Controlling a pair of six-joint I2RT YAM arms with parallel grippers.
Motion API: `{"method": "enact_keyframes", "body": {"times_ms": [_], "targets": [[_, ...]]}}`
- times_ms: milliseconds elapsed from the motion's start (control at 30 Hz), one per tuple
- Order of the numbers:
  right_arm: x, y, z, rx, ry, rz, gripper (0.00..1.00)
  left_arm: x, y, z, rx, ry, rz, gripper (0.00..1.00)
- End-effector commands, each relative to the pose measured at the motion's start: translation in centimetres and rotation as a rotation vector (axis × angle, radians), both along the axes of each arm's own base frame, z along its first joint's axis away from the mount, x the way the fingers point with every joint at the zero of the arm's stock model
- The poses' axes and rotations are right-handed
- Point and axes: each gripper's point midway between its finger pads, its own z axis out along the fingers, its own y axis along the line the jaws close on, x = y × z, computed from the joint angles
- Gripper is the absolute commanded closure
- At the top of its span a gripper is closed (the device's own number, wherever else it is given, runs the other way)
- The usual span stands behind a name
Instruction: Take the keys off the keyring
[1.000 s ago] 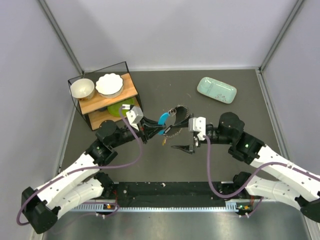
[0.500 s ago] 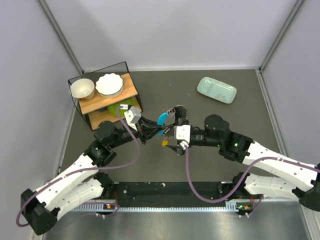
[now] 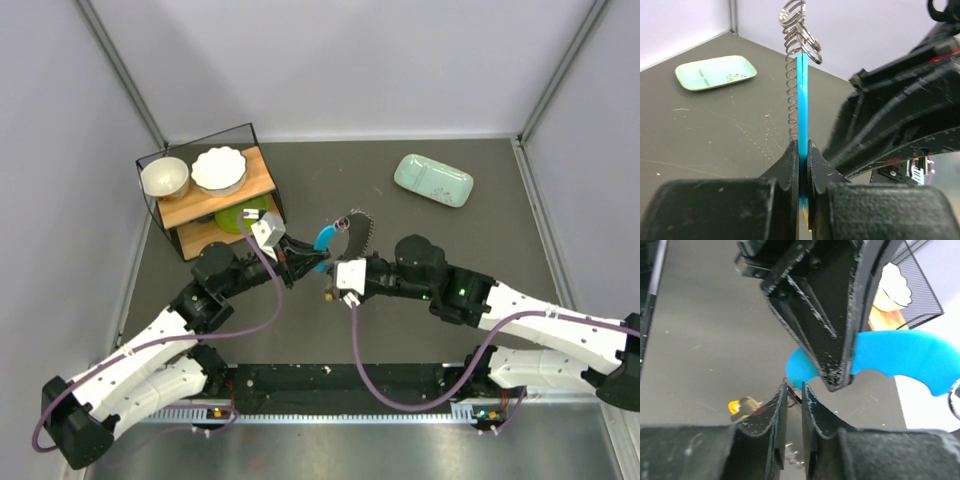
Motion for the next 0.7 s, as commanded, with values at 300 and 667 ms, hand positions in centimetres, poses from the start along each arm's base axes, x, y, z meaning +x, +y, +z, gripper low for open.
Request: {"method": "enact_keyframes", "body": {"times_ms": [300, 667], "targets": [[-3.3, 1.3, -0.3, 0.037, 0.157, 0.072, 1.0, 3.4, 2.1, 2.0, -0.06, -0.08, 0.225, 1.0], [0.3, -0.1, 4.2, 0.377, 0.328, -0.244, 0.67, 2.1, 3.5, 4.4, -0.208, -0.113, 0.238, 1.0]]}}
